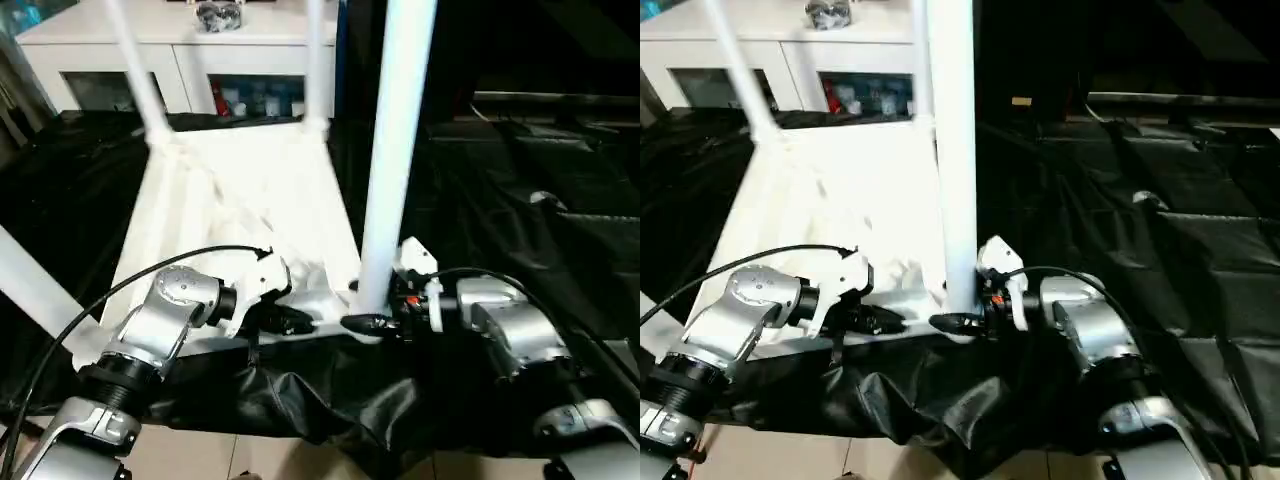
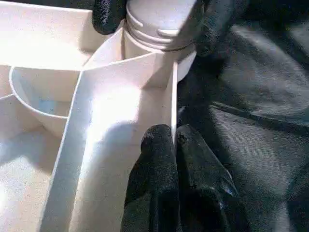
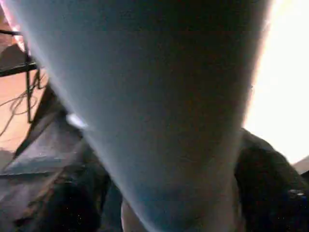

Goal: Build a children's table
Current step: Rotate leg to tighten

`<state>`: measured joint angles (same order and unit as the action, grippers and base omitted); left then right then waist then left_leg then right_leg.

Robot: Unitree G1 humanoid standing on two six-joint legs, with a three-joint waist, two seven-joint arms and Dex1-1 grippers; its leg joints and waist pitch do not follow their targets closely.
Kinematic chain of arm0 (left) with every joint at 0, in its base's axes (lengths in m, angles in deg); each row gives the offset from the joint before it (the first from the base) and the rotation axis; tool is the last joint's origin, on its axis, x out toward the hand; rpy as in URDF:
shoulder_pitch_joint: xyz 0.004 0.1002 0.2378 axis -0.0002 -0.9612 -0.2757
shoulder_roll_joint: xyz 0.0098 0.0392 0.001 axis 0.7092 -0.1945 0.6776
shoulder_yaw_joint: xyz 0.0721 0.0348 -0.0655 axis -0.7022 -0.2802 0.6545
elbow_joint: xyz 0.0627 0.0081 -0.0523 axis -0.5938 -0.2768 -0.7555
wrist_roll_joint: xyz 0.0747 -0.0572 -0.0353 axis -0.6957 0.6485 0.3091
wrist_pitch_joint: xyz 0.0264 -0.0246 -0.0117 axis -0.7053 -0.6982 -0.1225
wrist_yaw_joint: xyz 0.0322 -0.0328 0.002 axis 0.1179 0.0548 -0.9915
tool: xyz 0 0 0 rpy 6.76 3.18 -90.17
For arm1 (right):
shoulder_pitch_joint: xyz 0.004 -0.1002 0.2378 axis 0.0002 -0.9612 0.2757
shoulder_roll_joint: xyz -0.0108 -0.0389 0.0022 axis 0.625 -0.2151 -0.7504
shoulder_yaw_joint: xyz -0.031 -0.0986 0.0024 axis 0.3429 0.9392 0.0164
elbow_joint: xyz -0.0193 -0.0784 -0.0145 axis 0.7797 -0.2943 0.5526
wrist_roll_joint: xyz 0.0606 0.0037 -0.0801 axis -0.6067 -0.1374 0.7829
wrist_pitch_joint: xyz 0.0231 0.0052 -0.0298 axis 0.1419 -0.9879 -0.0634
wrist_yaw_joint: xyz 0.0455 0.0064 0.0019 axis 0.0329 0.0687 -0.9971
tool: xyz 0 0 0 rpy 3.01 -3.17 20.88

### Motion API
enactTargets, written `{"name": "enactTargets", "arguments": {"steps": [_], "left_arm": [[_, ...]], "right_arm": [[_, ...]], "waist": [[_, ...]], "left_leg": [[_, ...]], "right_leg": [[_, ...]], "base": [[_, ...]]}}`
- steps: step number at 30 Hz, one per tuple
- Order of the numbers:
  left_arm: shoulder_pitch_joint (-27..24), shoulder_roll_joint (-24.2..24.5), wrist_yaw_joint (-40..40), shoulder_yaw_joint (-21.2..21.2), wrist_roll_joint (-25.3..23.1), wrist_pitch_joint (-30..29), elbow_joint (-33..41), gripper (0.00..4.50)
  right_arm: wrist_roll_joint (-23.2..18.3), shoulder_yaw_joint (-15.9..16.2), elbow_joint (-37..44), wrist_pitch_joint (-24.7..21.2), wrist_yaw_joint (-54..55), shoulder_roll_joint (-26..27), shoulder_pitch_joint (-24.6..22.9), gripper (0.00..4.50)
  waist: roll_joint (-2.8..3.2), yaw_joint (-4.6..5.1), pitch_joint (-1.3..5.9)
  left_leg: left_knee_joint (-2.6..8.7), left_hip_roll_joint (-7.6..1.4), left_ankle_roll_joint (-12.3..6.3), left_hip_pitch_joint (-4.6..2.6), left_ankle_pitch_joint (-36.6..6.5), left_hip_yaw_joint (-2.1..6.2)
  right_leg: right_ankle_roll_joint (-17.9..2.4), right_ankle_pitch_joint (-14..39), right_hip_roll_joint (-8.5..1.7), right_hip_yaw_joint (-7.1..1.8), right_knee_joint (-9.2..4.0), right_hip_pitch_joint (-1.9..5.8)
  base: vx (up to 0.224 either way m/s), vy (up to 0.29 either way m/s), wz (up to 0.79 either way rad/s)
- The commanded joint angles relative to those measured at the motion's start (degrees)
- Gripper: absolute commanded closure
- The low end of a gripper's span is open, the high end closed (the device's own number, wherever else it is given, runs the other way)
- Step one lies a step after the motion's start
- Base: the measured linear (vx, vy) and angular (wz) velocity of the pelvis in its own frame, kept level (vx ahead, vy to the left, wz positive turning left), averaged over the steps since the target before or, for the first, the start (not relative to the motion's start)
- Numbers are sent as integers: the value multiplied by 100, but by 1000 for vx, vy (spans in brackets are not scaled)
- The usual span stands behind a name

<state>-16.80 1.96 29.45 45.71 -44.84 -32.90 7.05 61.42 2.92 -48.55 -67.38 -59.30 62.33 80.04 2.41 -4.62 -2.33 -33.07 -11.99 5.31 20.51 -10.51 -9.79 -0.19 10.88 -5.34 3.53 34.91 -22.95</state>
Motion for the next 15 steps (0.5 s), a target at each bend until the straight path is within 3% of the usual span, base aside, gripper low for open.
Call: {"name": "enactTargets", "arguments": {"steps": [1,6,10,12,15], "left_arm": [[211,-218,-74,-201,74,81,22,450],[215,-262,-40,-213,88,48,42,450],[203,-326,-86,-177,132,-4,59,450],[210,-450,-359,-46,164,-107,59,450],[304,-717,-981,140,108,-217,-32,450]], "right_arm": [[-122,585,250,-216,-488,203,-120,143],[-171,589,366,-365,-507,190,-140,173],[-176,536,384,-455,-482,209,-164,183],[-90,367,159,-305,-33,398,-113,184],[173,50,-442,2,1210,799,87,185]], "waist": [[7,30,315],[11,-4,324],[-22,-3,322],[-15,-9,318],[-69,27,286]], "left_leg": [[390,-93,-264,-21,-1384,-36],[387,-89,-227,-25,-1328,-33],[386,-87,-234,-17,-1309,-36],[387,-88,-237,-17,-1298,-35],[402,-68,-125,-12,-1397,-31]], "right_leg": [[-1395,1064,-203,-198,-425,281],[-1377,1021,-203,-198,-420,284],[-1367,1041,-205,-195,-421,283],[-1357,1095,-209,-196,-422,279],[-1247,1582,-242,-200,-467,253]], "base": [[0,0,0],[0,0,0],[0,0,0],[0,0,0],[0,0,0]]}}
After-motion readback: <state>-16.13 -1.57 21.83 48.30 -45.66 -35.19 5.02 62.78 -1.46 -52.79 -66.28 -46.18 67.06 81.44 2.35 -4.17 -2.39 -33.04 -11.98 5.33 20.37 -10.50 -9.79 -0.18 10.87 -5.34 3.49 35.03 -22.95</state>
